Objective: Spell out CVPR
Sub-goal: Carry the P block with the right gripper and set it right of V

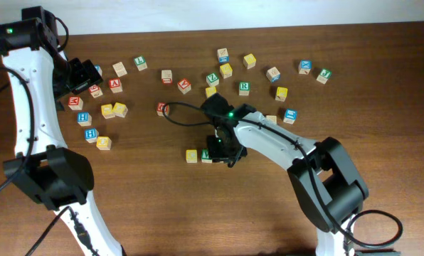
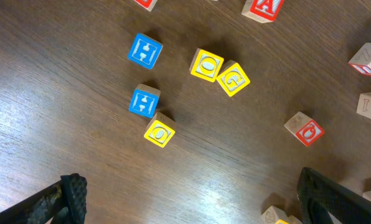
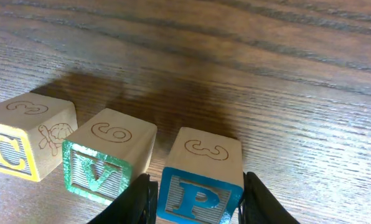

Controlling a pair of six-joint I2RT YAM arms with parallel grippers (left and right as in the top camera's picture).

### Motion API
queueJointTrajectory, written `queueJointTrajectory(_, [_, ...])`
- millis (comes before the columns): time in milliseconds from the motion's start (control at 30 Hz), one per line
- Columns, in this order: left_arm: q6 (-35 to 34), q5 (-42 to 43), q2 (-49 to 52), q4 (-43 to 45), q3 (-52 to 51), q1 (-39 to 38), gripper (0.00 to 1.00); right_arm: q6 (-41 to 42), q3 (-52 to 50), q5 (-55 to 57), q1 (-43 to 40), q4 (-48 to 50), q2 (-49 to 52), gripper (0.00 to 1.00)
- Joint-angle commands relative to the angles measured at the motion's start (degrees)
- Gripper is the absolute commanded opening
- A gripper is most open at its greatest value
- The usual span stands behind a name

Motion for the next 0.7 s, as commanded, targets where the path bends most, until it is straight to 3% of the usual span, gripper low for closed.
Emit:
queueJointTrajectory(0, [0.09,0.00,0.31,0.09,0.13,0.13,0.99,1.88,0.28,1.36,0.28,-0.04,0.48,0.33])
queueJointTrajectory(100, [0.09,0.00,0.31,0.09,0.13,0.13,0.99,1.77,0.28,1.60,0.28,0.00,0.48,0.34])
queueJointTrajectory(167, [0.09,0.00,0.31,0.09,0.13,0.13,0.99,-0.50,0.28,1.55,0.28,0.09,0.48,0.48])
queueJointTrajectory(400, [0.09,0.00,0.31,0.09,0.13,0.13,0.99,-2.73,2.38,1.60,0.24,-1.79,0.20,0.54])
queueJointTrajectory(633, [0.09,0.00,0.31,0.09,0.13,0.13,0.99,-6.08,18.29,9.57,-2.10,-13.94,0.20,0.58])
queueJointTrajectory(667, [0.09,0.00,0.31,0.09,0.13,0.13,0.99,-6.08,21.97,14.08,-3.87,-14.14,0.20,0.67])
